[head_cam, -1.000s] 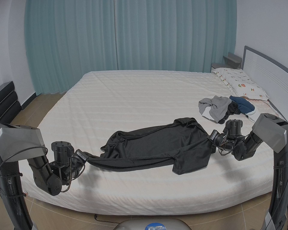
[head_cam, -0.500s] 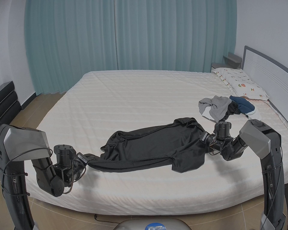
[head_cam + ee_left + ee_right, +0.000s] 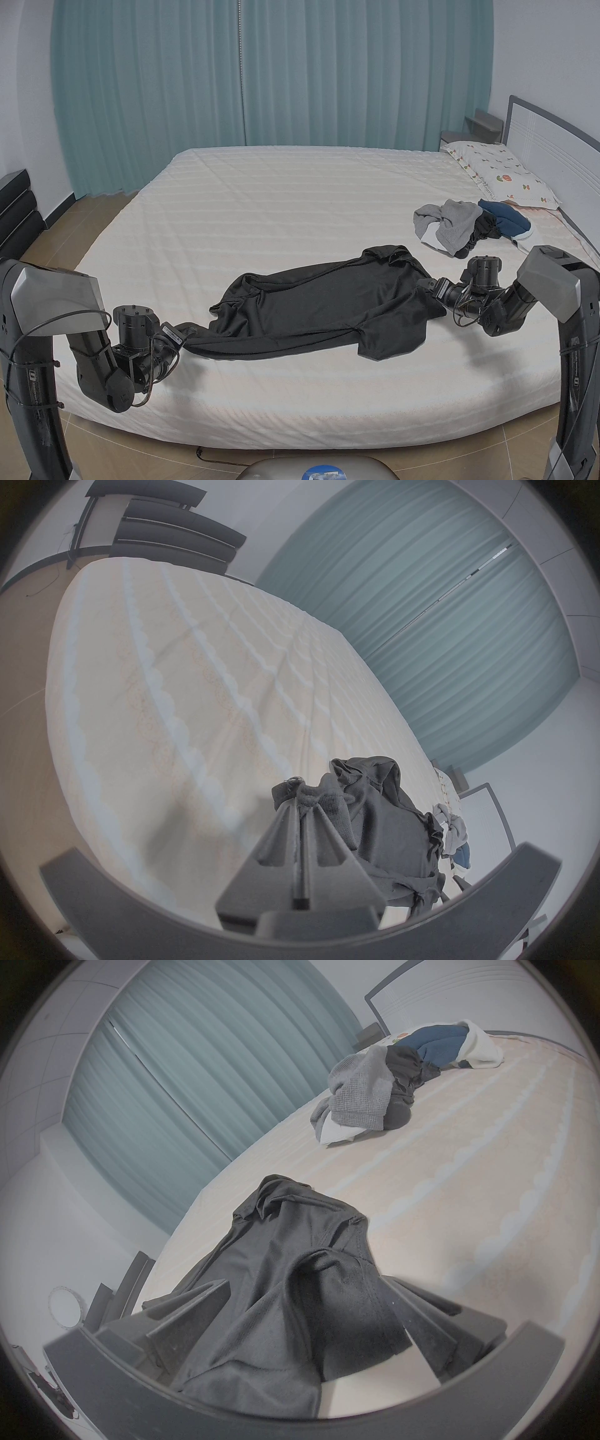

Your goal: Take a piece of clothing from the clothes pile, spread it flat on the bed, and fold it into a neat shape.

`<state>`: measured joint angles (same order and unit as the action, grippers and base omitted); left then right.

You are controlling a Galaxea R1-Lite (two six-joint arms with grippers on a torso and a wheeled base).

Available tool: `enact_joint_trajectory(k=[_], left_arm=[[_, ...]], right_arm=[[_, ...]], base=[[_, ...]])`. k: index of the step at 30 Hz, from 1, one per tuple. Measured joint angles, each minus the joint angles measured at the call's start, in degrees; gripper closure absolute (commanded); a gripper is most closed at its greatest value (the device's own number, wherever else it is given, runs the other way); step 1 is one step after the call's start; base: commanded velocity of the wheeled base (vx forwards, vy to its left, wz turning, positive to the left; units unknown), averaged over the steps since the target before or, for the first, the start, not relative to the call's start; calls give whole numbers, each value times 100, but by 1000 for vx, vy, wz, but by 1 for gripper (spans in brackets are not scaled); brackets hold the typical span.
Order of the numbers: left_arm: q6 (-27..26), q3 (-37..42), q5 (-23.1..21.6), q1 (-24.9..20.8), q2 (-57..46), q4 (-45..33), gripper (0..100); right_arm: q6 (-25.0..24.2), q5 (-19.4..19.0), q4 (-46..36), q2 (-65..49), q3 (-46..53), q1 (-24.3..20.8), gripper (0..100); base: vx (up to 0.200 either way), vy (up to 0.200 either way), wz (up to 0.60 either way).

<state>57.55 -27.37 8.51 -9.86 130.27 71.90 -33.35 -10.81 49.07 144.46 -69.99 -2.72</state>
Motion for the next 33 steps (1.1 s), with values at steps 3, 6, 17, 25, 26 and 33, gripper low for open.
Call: enact_joint_trajectory(k=[3,6,17,25,26,33], left_arm=[[1,22,-2,0,0,0,100],[6,44,-4,0,0,-2,100],[26,166,-11,0,-4,-2,100],[26,177,-9,0,-2,-5,100],[26,177,-9,0,-2,-2,100],[22,174,-20,5,-2,-2,100]], right_arm=[[16,-148,4,-223,321,46,0],[78,-265,1,-430,839,61,0],[352,-462,338,-822,2260,-202,0],[346,-443,494,-747,2354,-513,100],[346,-443,534,-730,2341,-527,100],[394,-399,663,-599,2283,-555,100]], base=[[0,0,0],[0,0,0],[0,0,0],[0,0,0],[0,0,0],[0,0,0]])
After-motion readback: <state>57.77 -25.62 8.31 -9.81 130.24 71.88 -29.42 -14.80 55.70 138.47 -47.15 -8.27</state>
